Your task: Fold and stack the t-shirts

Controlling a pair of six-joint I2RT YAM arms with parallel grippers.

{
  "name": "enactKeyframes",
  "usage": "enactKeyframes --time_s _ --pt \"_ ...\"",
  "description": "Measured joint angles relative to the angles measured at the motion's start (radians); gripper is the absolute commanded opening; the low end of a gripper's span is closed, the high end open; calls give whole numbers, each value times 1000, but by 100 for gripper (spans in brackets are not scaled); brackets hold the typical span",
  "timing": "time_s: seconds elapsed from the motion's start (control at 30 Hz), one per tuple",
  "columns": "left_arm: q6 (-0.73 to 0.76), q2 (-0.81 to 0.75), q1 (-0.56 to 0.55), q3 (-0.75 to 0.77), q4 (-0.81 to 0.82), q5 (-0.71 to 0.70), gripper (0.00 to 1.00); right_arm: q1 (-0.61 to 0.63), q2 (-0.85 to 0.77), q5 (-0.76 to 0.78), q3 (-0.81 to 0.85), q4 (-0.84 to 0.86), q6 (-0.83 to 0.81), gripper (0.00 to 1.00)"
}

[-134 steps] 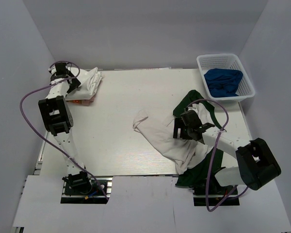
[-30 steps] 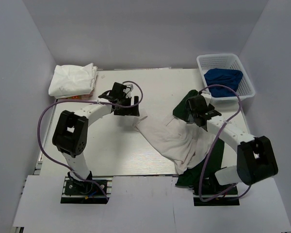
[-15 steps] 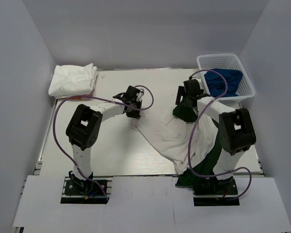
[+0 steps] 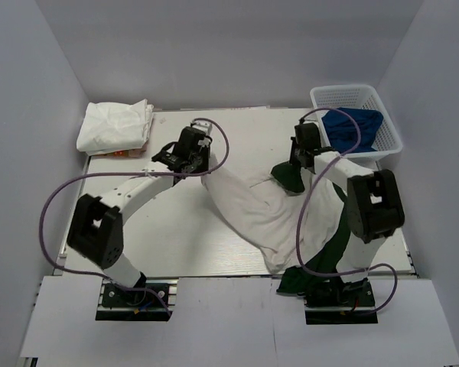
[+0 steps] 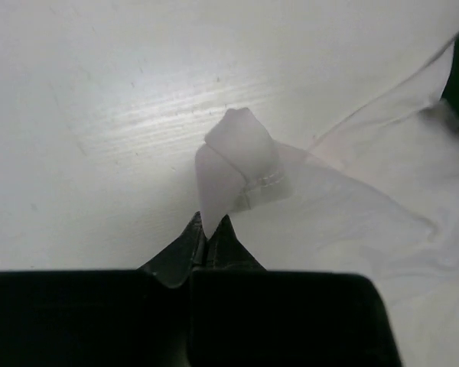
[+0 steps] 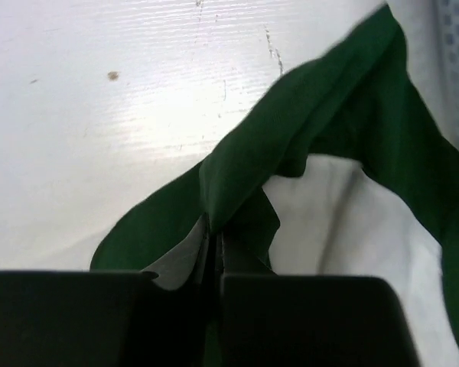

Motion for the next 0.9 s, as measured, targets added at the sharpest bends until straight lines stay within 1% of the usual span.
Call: enactKeyframes --time_s 0.1,0.17,0.3,0.37,0.43,0.57,0.7,0.83,0.9 --pt "-1 -116 -1 -2 11 -50 0 0 -180 0 -90 -2 -11 0" --pt "-1 -185 -1 0 3 -111 0 0 -334 11 -127 0 -21 0" --pt "0 -314 -2 14 -29 -224 0 0 -642 44 -137 -2 -33 0" --pt "8 -399 -1 18 -32 -245 0 0 -786 67 -125 -12 -35 0" --pt "20 -505 -1 30 -32 -249 0 0 -893 77 -88 -37 -38 0" --pt "46 -719 -6 90 -11 -195 0 2 -1040 48 23 -117 -41 0" --pt "55 -902 -6 174 10 -90 0 9 -1109 -42 194 -222 -40 0" --pt "45 -1018 -4 240 4 10 0 13 -1157 -186 365 -288 -36 0" --pt "40 -1040 -3 261 -5 47 0 12 -1169 -234 439 -324 -35 0"
